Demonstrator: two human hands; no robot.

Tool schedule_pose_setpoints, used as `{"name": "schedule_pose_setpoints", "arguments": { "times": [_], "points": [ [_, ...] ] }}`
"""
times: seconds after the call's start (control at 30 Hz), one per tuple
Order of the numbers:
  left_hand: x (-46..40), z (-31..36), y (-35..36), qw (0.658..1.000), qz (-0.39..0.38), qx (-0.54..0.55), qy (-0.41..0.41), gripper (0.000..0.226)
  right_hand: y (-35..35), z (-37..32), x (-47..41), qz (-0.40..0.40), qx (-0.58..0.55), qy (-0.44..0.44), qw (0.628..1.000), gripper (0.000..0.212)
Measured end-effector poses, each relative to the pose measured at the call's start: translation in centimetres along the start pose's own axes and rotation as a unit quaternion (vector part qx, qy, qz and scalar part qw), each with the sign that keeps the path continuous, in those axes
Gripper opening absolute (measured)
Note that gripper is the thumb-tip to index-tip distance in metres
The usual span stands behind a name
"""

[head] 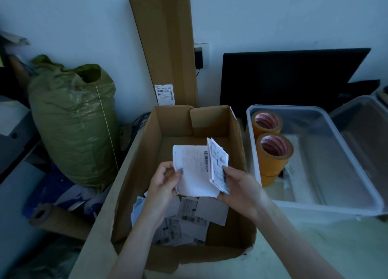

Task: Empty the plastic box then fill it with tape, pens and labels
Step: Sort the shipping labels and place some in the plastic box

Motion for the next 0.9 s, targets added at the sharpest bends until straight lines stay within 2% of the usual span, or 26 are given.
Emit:
{"name": "schedule_pose_setpoints", "arguments": {
  "times": [0.13, 0.23, 0.4, 0.57, 0.7, 0.8, 0.9],
  "points": [
    [0.8, 1.0, 1.1, 0.991, 0.009, -0.12, 0.053, 0.017, 0.3, -0.4, -0.5, 0.002, 0.112, -0.069, 0.991, 0.029],
    [1.0, 1.5, 1.1, 0.991, 0.024, -0.116, 0.057, 0.017, -0.2, -1.1, -0.5, 0.019, 0.231, -0.117, 0.966, 0.027],
    [1.2, 1.6, 2.1, 0.995, 0.005, -0.092, 0.042, 0.019, 0.4, -2.0, 0.0, -0.008, 0.368, -0.164, 0.915, 0.025],
    [0.8, 1.3, 2.9, 0.992, 0.018, -0.113, 0.045, 0.02, 0.8, -2.2, 0.0, -0.006, 0.416, -0.209, 0.885, 0.047],
    [1.1, 0.9, 3.5, 0.996, 0.02, -0.064, 0.054, 0.023, 0.8, -2.2, -0.2, -0.015, 0.44, -0.184, 0.879, 0.022],
    [1.0, 0.4, 3.6, 0.999, 0.018, 0.036, 0.02, 0.024, 0.8, -1.8, -0.1, -0.038, 0.428, -0.14, 0.892, 0.018],
    [0.8, 0.9, 3.4, 1.0, 0.012, 0.018, 0.0, 0.022, 0.5, -2.9, 0.2, -0.045, 0.455, -0.144, 0.878, 0.015]
  ]
}}
Point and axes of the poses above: each hand's wrist, its own x-axis away from the middle knuckle, its own y-axis out of the palm, z = x × y, the point moved 7 cm from there along -x, towards the middle knuckle, and after that the axes turned 12 degrees about -y, right-handed, at the moved point
